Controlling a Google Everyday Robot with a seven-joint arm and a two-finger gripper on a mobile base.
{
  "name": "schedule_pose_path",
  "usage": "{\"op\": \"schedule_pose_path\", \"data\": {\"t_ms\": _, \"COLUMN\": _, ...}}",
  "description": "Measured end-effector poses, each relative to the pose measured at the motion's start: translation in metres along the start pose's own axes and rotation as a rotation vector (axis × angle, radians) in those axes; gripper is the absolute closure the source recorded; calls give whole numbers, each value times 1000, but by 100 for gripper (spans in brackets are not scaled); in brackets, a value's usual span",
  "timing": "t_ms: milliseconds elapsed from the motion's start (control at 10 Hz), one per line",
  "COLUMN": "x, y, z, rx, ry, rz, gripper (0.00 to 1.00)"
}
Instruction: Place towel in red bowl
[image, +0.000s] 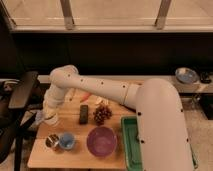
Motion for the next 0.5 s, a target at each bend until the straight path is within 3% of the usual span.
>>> {"op": "schedule_pose_path", "data": {"t_ms": 100, "x": 0, "y": 0, "z": -1, "rx": 1, "ry": 3, "rz": -1, "gripper": 98}}
{"op": "schedule_pose_path", "data": {"t_ms": 300, "x": 0, "y": 0, "z": -3, "rx": 5, "ry": 7, "rz": 0, "gripper": 100}}
{"op": "schedule_pose_path", "data": {"t_ms": 500, "x": -2, "y": -4, "z": -17, "rx": 55, "ry": 15, "rz": 7, "gripper": 100}}
